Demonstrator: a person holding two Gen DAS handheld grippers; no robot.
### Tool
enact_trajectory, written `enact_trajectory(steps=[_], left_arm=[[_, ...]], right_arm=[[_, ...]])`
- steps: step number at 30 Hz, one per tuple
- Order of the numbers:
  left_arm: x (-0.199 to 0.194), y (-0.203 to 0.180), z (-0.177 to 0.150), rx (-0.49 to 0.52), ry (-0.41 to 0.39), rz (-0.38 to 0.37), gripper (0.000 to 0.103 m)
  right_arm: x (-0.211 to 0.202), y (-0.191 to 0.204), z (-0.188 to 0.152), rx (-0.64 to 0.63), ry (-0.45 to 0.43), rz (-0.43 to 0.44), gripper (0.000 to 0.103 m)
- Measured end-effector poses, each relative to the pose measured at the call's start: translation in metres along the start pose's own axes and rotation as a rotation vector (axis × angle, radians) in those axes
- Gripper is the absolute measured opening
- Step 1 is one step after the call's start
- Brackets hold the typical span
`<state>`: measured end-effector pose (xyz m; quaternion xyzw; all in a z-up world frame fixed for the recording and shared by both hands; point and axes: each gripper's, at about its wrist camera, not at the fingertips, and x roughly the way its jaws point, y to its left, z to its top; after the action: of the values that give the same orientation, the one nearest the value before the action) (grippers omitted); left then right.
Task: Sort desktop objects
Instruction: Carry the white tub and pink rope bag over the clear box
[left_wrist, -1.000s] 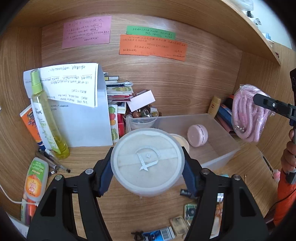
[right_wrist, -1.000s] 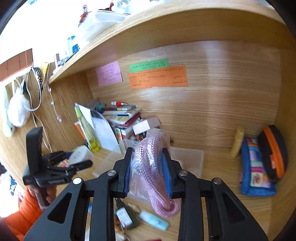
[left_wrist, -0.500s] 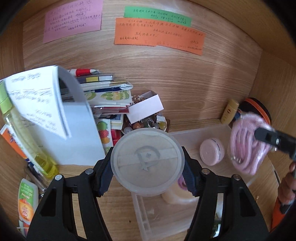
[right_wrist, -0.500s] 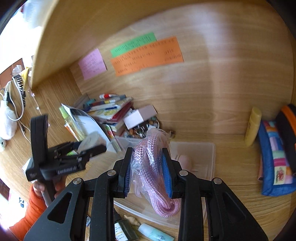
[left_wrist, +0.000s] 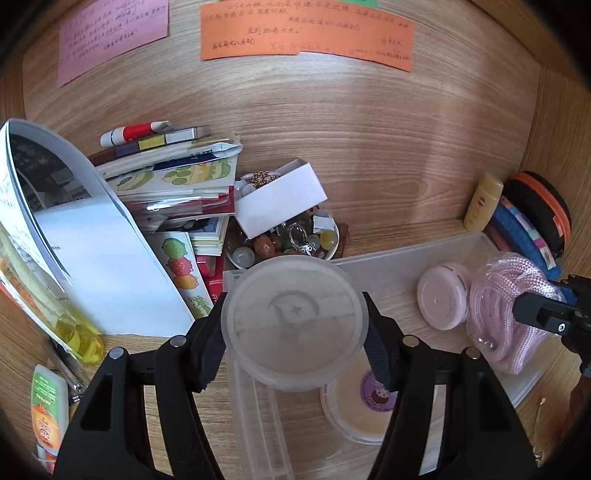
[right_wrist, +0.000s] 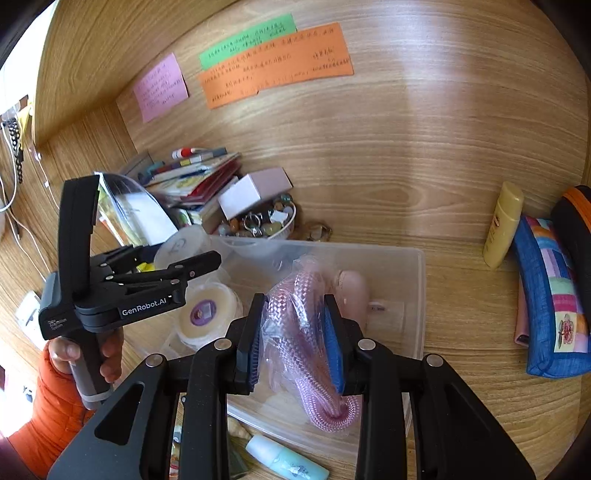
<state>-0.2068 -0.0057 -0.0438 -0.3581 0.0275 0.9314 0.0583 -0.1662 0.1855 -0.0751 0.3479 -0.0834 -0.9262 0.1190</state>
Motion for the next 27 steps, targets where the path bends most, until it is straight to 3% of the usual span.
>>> enact_trajectory(steps=[10,17,27], left_arm=[[0.001,-0.014,-0.003,0.035,0.032,-0.014,0.065],[-0.003,-0.018,-0.01,0.035,0.055,-0.118,0.065],[0.005,-0.004,-0.002,-0.039,0.084,-0.099,0.065]], right_arm=[[0.005,0.006,-0.009,-0.041,0.037,-0.023,0.027],[0.006,0.009,-0.011,-0.054,0.047,-0.028,0.027],[0.01,0.013,-0.011,-0.053,0.053,-0.021,0.03]])
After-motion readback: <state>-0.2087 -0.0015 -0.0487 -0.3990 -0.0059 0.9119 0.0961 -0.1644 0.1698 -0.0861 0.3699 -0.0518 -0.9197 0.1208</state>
